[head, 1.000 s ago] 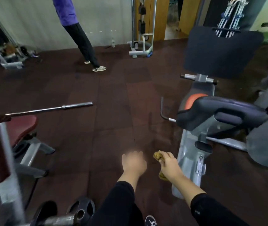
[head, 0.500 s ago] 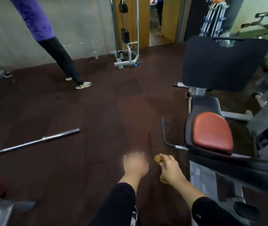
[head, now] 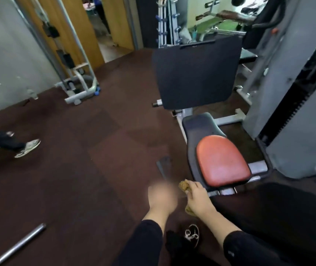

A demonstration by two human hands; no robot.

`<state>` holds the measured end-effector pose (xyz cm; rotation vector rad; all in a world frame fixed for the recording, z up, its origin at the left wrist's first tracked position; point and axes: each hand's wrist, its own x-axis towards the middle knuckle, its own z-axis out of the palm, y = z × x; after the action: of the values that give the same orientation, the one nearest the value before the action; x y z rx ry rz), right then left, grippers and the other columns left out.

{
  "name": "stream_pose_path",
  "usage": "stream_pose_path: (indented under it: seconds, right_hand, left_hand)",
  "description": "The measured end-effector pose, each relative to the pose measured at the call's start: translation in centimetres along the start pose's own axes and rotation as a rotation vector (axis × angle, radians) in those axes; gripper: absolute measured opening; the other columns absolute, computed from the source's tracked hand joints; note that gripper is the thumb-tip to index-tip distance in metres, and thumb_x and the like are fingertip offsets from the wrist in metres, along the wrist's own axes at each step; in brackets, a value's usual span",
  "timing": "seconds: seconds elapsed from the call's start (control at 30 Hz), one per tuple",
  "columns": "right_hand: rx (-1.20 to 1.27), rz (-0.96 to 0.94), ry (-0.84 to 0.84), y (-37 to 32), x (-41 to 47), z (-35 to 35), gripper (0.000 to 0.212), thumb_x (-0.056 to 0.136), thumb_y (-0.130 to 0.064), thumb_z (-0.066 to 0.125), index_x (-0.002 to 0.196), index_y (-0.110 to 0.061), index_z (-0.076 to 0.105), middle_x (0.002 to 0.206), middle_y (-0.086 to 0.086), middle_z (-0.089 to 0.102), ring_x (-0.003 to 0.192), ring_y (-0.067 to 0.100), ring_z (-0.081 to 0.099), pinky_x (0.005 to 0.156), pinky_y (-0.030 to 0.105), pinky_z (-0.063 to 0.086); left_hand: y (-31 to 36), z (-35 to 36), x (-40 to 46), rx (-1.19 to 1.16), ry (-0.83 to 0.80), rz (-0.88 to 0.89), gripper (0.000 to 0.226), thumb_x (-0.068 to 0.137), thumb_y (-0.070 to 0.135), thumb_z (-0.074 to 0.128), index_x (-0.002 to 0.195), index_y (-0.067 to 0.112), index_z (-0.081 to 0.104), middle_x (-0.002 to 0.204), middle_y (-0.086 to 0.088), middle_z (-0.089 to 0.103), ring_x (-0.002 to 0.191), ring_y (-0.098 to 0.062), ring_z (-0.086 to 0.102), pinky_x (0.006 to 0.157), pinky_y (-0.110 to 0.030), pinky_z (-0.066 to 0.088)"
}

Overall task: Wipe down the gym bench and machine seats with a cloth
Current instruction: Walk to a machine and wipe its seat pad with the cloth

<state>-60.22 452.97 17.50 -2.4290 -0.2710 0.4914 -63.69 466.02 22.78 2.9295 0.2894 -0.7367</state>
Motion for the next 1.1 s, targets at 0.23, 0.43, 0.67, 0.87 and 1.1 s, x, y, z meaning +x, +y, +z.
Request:
stream_pose_path:
  seconds: [0.23,0.43,0.67,0.87,1.1]
  right_hand:
    - [0.072,0.101,0.110,1.6,9.3,-4.9,0.044,0.093,-0.008,0.046,0.137,-0.009,0.043,0.132,0.012,0.045,0.121,0.031,0.045,0.106,0.037,0.033]
    - [0.139,0.266,0.185,4.3,11.4,-7.2,0.038,0.092,-0.009,0.048,0.129,-0.011,0.051,0.126,0.011,0.050,0.113,0.032,0.049,0.101,0.036,0.037]
    - [0.230,0.469,0.301,6.8,13.5,-8.7,0.041,0.094,-0.012,0.046,0.134,-0.019,0.046,0.129,0.004,0.048,0.118,0.026,0.046,0.104,0.033,0.035]
    - [0.307,0.634,0.433,8.2,14.6,-9.5,0.043,0.095,-0.010,0.044,0.137,-0.019,0.043,0.132,0.002,0.043,0.121,0.020,0.042,0.103,0.025,0.032]
    - [0.384,0.726,0.580,11.0,18.1,-8.1,0.042,0.096,-0.008,0.043,0.136,-0.019,0.044,0.129,-0.004,0.041,0.122,0.012,0.038,0.100,0.011,0.020]
  left_hand:
    - [2.7,-4.9,11.0,0.046,-0.004,0.116,0.045,0.099,0.035,0.034,0.142,0.026,0.040,0.139,0.001,0.048,0.130,-0.023,0.041,0.106,-0.046,0.026]
    - [7.0,-6.4,16.3,0.105,0.004,0.279,0.049,0.100,0.035,0.034,0.148,0.027,0.032,0.145,0.004,0.041,0.134,-0.019,0.035,0.112,-0.047,0.020]
    - [12.0,-6.9,22.6,0.218,-0.059,0.536,0.044,0.098,0.031,0.034,0.142,0.026,0.037,0.140,0.004,0.045,0.131,-0.018,0.037,0.110,-0.047,0.022]
    - [15.5,-7.4,26.3,0.314,-0.132,0.774,0.046,0.098,0.031,0.034,0.144,0.028,0.035,0.141,0.005,0.045,0.131,-0.017,0.038,0.109,-0.045,0.021]
    - [18.1,-5.8,32.0,0.388,-0.182,0.929,0.051,0.098,0.031,0.035,0.148,0.029,0.028,0.148,0.006,0.037,0.136,-0.015,0.032,0.108,-0.044,0.021]
